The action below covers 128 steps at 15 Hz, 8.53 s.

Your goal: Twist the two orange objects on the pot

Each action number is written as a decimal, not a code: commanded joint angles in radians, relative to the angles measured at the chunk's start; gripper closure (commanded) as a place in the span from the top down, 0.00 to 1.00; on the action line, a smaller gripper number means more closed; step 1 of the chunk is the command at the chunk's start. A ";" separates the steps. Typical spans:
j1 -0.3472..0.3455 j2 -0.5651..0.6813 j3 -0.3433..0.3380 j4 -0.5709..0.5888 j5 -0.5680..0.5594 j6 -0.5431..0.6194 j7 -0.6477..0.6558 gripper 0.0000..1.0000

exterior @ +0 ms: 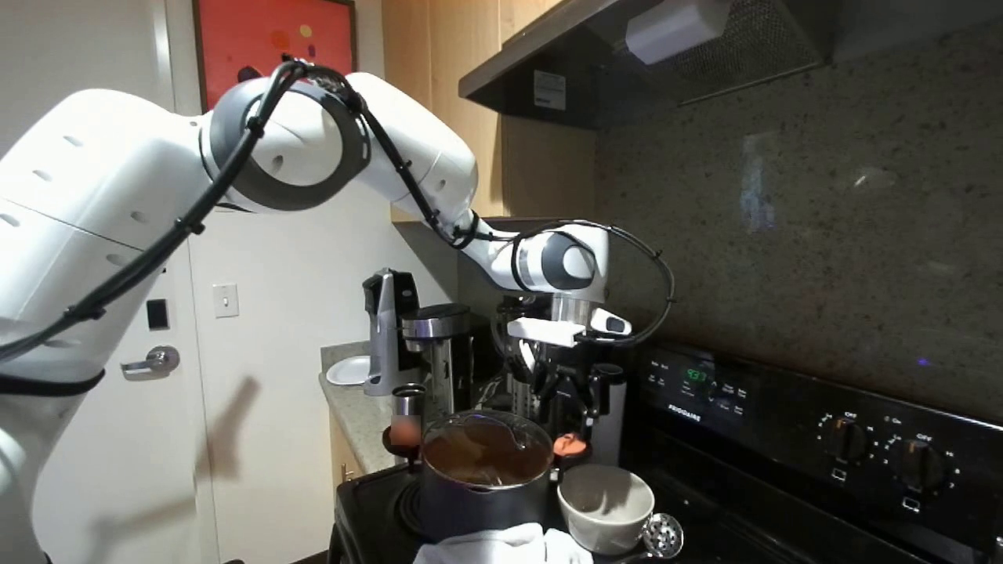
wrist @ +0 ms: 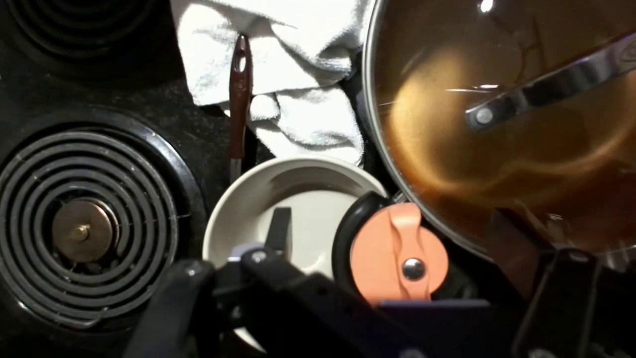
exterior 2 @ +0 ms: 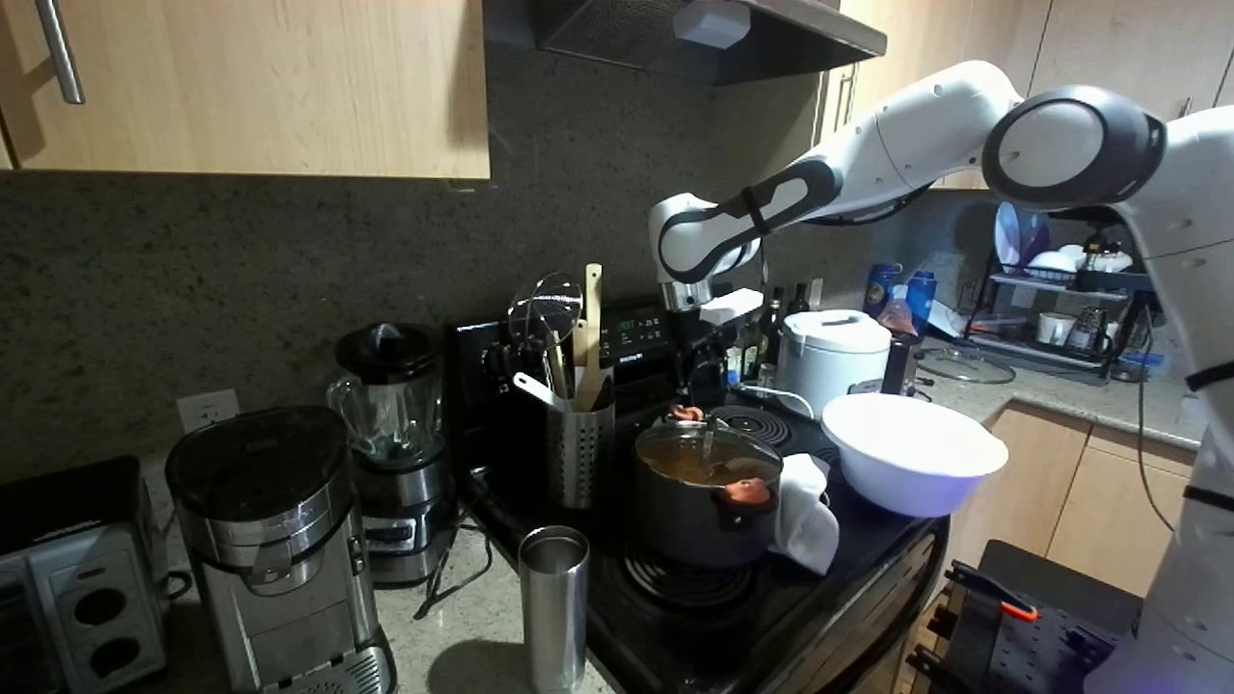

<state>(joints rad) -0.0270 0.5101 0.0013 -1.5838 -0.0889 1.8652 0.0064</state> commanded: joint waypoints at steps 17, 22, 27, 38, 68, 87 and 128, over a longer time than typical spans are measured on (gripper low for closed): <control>-0.027 0.093 0.016 0.129 0.071 -0.117 -0.125 1.00; -0.019 0.091 0.022 0.124 0.077 -0.104 -0.119 0.69; -0.005 0.087 0.027 0.119 0.079 -0.094 -0.115 0.31; -0.001 0.075 0.019 0.095 0.084 -0.096 -0.077 0.10; 0.089 0.023 -0.061 0.022 0.194 -0.022 0.754 0.08; 0.111 -0.022 -0.057 -0.079 0.182 0.129 1.188 0.09; 0.142 -0.570 0.104 -0.525 0.230 -0.259 0.309 1.00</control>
<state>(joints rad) 0.1141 -0.0305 0.0971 -2.0753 0.1224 1.6376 0.4071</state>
